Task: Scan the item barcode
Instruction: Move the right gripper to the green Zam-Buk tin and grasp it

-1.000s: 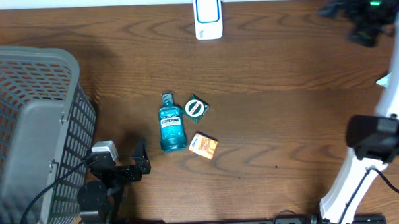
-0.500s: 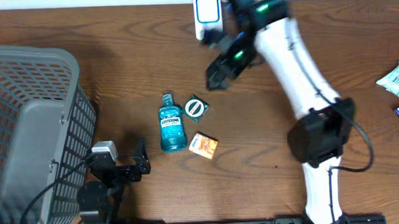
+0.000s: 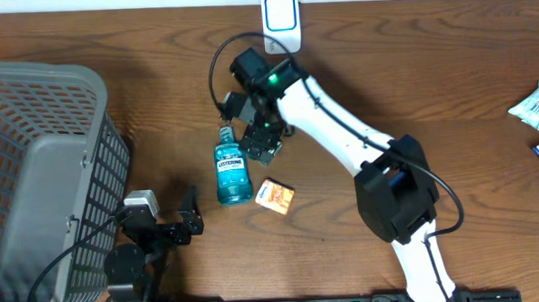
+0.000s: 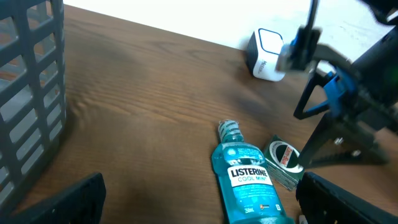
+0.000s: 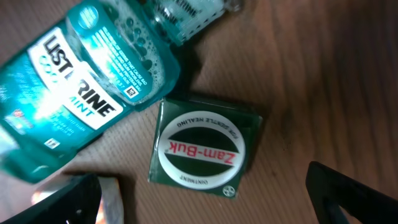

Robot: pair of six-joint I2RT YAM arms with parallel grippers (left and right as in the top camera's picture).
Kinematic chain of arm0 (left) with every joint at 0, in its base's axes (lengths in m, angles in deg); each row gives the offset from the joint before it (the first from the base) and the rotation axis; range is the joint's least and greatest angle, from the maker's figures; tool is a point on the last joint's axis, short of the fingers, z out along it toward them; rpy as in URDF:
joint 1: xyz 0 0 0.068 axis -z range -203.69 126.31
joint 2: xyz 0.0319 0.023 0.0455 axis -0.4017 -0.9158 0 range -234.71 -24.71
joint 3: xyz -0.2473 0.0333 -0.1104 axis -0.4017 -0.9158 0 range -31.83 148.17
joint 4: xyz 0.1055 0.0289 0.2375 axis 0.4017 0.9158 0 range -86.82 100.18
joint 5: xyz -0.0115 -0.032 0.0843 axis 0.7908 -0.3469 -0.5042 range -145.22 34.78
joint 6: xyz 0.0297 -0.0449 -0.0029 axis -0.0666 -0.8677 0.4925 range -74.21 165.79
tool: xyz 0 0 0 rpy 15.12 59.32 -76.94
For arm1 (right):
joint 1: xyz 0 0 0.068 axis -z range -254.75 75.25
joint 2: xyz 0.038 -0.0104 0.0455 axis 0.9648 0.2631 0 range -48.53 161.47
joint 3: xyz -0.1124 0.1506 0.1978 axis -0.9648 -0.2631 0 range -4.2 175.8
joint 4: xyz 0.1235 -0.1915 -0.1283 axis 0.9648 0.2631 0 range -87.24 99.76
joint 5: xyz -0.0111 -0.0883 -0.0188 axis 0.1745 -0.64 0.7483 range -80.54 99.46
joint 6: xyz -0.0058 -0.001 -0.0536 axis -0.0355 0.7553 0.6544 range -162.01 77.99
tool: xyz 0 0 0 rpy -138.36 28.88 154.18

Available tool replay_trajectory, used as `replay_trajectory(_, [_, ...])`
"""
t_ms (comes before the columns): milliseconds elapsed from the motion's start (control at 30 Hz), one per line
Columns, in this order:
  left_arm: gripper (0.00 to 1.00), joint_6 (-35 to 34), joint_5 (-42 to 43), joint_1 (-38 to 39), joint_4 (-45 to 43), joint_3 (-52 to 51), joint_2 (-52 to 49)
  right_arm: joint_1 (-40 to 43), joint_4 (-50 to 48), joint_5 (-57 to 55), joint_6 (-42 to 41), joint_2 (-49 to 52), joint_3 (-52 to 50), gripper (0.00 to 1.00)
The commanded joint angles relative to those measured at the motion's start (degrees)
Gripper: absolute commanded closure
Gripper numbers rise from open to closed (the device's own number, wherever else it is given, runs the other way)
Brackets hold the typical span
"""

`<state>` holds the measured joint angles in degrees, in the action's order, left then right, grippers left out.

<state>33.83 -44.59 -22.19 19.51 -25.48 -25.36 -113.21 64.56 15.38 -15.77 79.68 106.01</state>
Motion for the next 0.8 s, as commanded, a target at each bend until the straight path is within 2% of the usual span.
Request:
replay_trajectory(0, [0.02,0.33,0.72,-0.31,1.46,-0.83,0.04,-0.57,-1.53,-3.96,-2.93,0.33,-2.38,0.01])
replay_trajectory(367, [0.02,0.33,0.72,-0.31,1.46,-0.83,0.04,-0.66,-6.23,2.8,-4.63,0.55,-5.73,0.01])
replay_trajectory(567, [0.02,0.33,0.72,-0.31,1.46,-0.83,0.04,-0.63,-9.22,-1.44,-8.41,4.39,-5.75,0.01])
replay_trajectory(767, [0.02,0.33,0.72,-0.31,1.46,-0.83,0.04,-0.63,-8.04,-5.35,-9.55,7.8,-5.75,0.01])
